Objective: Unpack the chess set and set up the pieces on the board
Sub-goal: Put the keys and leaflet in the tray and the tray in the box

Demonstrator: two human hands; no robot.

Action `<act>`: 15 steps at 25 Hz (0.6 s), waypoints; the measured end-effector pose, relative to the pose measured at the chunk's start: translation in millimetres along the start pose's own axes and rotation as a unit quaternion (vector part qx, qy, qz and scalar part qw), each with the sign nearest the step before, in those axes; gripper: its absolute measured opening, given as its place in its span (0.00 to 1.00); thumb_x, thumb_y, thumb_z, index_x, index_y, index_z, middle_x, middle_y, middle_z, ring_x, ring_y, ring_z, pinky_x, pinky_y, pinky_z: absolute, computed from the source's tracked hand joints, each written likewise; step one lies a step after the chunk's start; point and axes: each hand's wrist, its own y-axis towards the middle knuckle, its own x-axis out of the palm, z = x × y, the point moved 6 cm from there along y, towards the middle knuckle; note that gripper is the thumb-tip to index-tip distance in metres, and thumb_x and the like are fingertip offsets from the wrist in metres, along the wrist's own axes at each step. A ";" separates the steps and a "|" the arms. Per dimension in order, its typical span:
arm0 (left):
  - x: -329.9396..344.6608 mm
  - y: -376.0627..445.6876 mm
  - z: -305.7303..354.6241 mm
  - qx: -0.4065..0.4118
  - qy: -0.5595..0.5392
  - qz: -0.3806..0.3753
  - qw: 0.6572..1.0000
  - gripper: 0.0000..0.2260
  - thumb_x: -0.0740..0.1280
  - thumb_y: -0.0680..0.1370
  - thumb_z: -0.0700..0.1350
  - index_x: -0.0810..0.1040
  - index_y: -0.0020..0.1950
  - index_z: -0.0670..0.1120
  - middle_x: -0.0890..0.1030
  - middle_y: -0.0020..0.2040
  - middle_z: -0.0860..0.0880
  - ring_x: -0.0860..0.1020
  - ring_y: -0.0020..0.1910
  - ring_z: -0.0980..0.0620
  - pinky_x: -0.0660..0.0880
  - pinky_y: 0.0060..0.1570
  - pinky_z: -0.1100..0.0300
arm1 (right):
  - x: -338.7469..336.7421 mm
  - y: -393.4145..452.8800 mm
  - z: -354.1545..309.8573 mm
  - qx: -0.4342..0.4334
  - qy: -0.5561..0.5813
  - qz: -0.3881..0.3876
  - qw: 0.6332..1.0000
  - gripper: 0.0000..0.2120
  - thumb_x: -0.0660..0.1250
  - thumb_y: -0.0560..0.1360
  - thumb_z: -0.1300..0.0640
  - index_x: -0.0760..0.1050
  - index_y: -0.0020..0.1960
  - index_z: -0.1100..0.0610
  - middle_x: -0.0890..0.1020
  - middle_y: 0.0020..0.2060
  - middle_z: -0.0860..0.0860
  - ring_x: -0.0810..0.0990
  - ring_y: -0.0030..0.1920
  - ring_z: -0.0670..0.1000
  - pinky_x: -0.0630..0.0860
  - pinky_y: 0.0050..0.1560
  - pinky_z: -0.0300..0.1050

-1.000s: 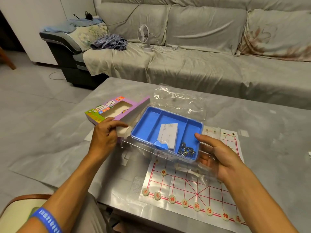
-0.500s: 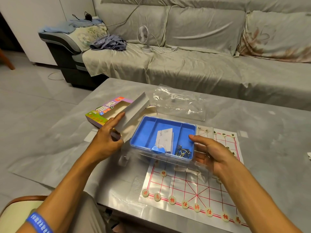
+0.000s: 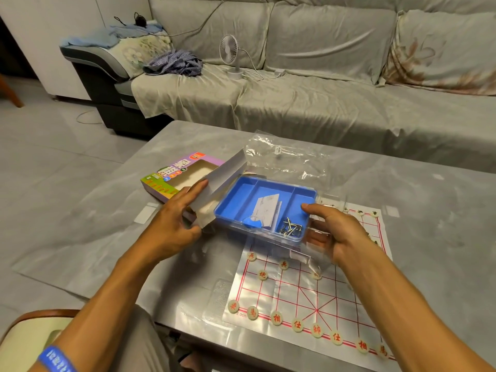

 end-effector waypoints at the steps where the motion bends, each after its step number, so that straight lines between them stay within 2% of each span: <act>1: -0.6 -0.1 -1.0 0.000 0.003 0.009 1.000 0.39 0.74 0.71 0.38 0.58 0.75 0.56 0.62 0.68 0.60 0.63 0.65 0.58 0.68 0.59 0.62 | 3.9 -1.4 2.6 0.002 0.001 -0.001 1.000 0.10 0.74 0.69 0.63 0.78 0.49 0.61 0.84 0.36 0.58 0.83 0.28 0.55 0.78 0.24 0.44; 4: -0.7 0.1 0.5 0.004 0.006 0.018 1.000 0.40 0.74 0.70 0.38 0.57 0.75 0.57 0.61 0.66 0.62 0.63 0.63 0.61 0.65 0.54 0.73 | 9.3 -4.2 6.0 0.002 0.010 0.000 1.000 0.13 0.74 0.69 0.62 0.78 0.53 0.61 0.84 0.39 0.58 0.84 0.31 0.56 0.80 0.27 0.48; 8: -0.2 -0.5 -1.8 0.003 0.000 0.019 1.000 0.40 0.75 0.70 0.40 0.57 0.75 0.57 0.61 0.67 0.62 0.62 0.64 0.62 0.65 0.58 0.67 | 5.0 -7.3 1.5 0.012 0.037 0.013 0.999 0.07 0.68 0.76 0.55 0.75 0.52 0.57 0.84 0.43 0.58 0.84 0.38 0.60 0.82 0.34 0.57; 12: 1.8 -0.2 0.9 0.007 0.002 0.022 1.000 0.39 0.73 0.71 0.39 0.58 0.75 0.58 0.63 0.67 0.62 0.62 0.63 0.63 0.65 0.58 0.70 | -6.7 -6.6 -1.8 0.025 0.068 0.041 0.997 0.09 0.60 0.80 0.57 0.72 0.59 0.58 0.83 0.45 0.59 0.83 0.39 0.62 0.81 0.31 0.61; 15: 2.9 -0.6 7.6 0.022 0.020 0.053 0.998 0.38 0.72 0.71 0.36 0.59 0.75 0.56 0.64 0.68 0.60 0.61 0.61 0.67 0.61 0.52 0.81 | -0.8 -12.0 -0.1 0.023 0.072 0.040 0.996 0.11 0.60 0.81 0.57 0.71 0.62 0.57 0.83 0.46 0.59 0.84 0.36 0.61 0.80 0.28 0.60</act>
